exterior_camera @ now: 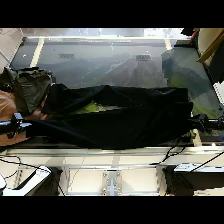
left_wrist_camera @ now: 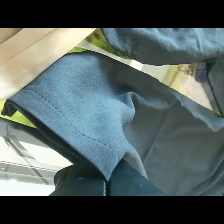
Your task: Fold the clothes and pants, and hang the long-sleeved shirts on hangers.
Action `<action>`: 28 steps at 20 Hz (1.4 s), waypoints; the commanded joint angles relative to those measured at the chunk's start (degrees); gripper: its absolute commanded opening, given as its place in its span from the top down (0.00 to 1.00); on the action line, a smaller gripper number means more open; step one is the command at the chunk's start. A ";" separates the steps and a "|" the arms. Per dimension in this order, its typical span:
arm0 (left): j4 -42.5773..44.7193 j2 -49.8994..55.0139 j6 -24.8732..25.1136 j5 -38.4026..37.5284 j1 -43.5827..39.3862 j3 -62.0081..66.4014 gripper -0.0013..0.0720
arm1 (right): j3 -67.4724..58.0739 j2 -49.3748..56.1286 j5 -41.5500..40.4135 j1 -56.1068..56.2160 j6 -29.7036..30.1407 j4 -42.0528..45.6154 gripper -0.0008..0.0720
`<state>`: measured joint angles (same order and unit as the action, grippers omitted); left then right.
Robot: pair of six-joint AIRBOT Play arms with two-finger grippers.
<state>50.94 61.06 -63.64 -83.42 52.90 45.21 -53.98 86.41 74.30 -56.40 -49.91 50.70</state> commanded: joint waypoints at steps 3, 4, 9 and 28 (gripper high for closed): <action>0.07 -0.07 2.19 0.04 -0.04 0.07 0.97 | 0.00 0.04 -1.22 1.38 -8.87 10.32 0.22; 0.07 -0.07 2.19 0.04 -0.04 0.07 0.97 | 0.00 0.02 -0.44 1.38 -9.03 11.37 0.22; 0.09 -0.07 2.21 0.04 -0.04 0.07 0.97 | -5.53 -1.03 3.23 0.70 -6.29 3.48 0.22; 4.20 -0.07 2.60 0.09 -0.04 0.07 0.97 | 9.55 -6.19 -4.66 -13.68 0.98 -2.62 0.22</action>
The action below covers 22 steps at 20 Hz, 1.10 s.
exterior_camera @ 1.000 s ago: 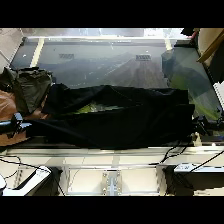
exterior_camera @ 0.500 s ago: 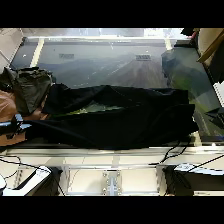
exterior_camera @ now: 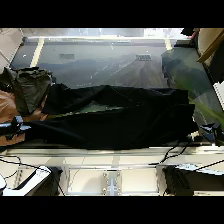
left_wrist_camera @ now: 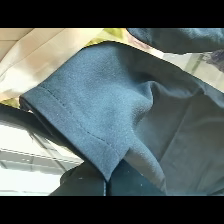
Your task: Fold the clothes and pants, and hang the long-sleeved shirts on hangers.
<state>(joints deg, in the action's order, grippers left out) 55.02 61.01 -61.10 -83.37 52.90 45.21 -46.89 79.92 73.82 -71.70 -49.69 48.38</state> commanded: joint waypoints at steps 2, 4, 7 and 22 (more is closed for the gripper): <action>0.61 -0.02 0.07 0.02 -0.04 0.07 0.97 | 3.13 1.14 -4.44 2.34 0.72 -0.44 0.22; 1.31 0.00 0.04 0.02 -0.04 0.07 0.97 | 3.56 1.99 -4.42 2.89 0.74 -0.74 0.22; 1.40 0.00 0.04 0.02 -0.04 0.07 0.97 | 3.58 2.47 -5.46 5.16 0.83 -1.44 0.25; 7.63 -0.39 -1.97 -0.79 -0.02 2.62 0.97 | -5.38 -8.59 12.39 -2.56 0.72 0.74 0.94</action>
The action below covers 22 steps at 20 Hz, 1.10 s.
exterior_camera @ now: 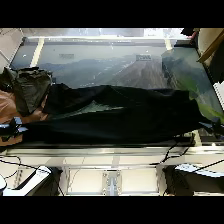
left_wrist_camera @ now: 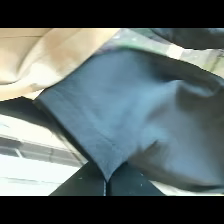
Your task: Fold the clothes and pants, and hang the long-sleeved shirts on hangers.
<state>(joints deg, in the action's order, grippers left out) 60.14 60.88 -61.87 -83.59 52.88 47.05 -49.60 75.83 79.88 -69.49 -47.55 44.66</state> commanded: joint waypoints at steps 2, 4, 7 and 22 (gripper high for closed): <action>5.66 -1.36 -1.46 -2.16 0.00 0.79 0.97 | -4.42 -7.74 7.43 -8.46 -1.49 8.13 0.94; 10.12 -3.65 -2.73 -2.62 0.02 0.79 0.97 | -6.67 -9.68 7.23 -11.19 -1.88 7.63 0.94; 11.74 -8.22 -3.74 -1.77 -0.04 1.36 0.97 | -12.33 -10.01 7.58 -11.54 -3.50 7.67 0.94; 24.30 10.16 -30.60 27.06 -40.50 17.09 0.98 | -19.65 -5.27 -1.36 6.99 -20.46 23.23 0.94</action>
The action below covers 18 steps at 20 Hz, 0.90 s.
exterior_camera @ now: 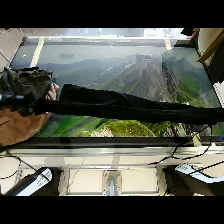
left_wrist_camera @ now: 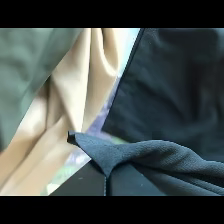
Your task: Fold the clothes and pants, and hang the long-sleeved shirts on hangers.
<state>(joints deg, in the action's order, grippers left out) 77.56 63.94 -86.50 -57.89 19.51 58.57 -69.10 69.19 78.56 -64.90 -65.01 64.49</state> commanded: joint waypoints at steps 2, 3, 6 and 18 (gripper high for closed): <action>6.93 12.22 -7.87 1.18 -9.25 12.13 0.98 | -0.15 1.97 -0.13 2.56 -3.37 4.15 0.94; 6.88 14.47 -8.59 0.72 -9.55 15.28 0.98 | -0.15 2.16 -0.11 2.58 -3.37 4.33 0.94; 6.84 20.44 -9.60 -2.60 -9.81 22.91 0.98 | -0.15 2.67 -0.22 2.58 -3.37 4.94 0.94; 10.82 20.50 -4.92 -30.12 -10.78 25.59 0.98 | -1.40 -0.37 6.14 1.29 -1.33 10.12 0.94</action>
<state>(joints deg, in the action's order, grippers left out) 87.64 85.23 -93.01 -78.11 9.34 83.92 -70.17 70.28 80.86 -62.35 -67.26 72.73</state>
